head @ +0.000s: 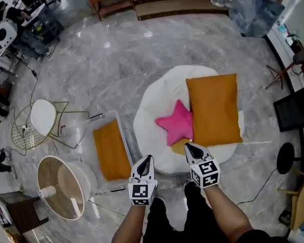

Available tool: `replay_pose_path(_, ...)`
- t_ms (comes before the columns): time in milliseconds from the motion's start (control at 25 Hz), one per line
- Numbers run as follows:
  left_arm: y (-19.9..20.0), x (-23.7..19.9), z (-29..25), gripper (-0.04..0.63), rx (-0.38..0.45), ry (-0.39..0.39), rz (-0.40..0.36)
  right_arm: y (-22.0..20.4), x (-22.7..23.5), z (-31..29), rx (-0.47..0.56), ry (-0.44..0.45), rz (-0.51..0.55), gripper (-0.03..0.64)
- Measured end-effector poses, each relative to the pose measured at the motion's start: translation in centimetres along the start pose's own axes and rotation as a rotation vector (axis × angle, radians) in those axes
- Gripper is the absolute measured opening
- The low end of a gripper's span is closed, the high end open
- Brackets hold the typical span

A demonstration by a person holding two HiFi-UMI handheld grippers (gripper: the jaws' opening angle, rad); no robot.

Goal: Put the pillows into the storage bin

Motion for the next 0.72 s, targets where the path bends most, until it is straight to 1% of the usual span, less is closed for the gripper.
replay_pose_path(320, -0.3, 9.7, -9.6, 0.014, -0.042, -0.169, -0.044, -0.9, 13.0, 6.6, 0.01, -0.186, -0.051, 0.015)
replay_pose_path(440, -0.5, 13.3, -13.2, 0.014, -0.051, -0.219, -0.051, -1.7, 17.5, 8.6, 0.005, -0.235, -0.068, 0.017)
replay_pose_path(520, -0.6, 15.6, -15.6, 0.014, -0.056, -0.254, -0.062, -2.5, 20.4, 9.6, -0.002, -0.257, -0.085, 0.035)
replay_pose_path(560, -0.8, 16.6, -16.8, 0.014, -0.061, -0.271, -0.068, -2.9, 21.8, 9.9, -0.007, -0.264, -0.097, 0.061)
replay_pose_path(600, -1.0, 17.5, -18.0, 0.014, -0.066, -0.286, -0.072, -3.4, 23.1, 10.0, -0.012, -0.268, -0.111, 0.117)
replay_pose_path(640, -1.3, 18.3, -19.1, 0.014, -0.071, -0.301, -0.076, -3.9, 24.3, 10.0, -0.019, -0.271, -0.127, 0.187)
replay_pose_path(720, -1.8, 19.4, -21.2, 0.014, -0.076, -0.33, -0.089, -4.9, 26.3, 9.7, -0.028, -0.279, -0.155, 0.299)
Point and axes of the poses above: the fingertips, and each gripper's own axes: z backward along the fingers, x to its right, y out of its top, the point moved 9 cm from there along z, backward along the fingers, and after that the axes turned 10 degrees about x, right-handed, at the moved point
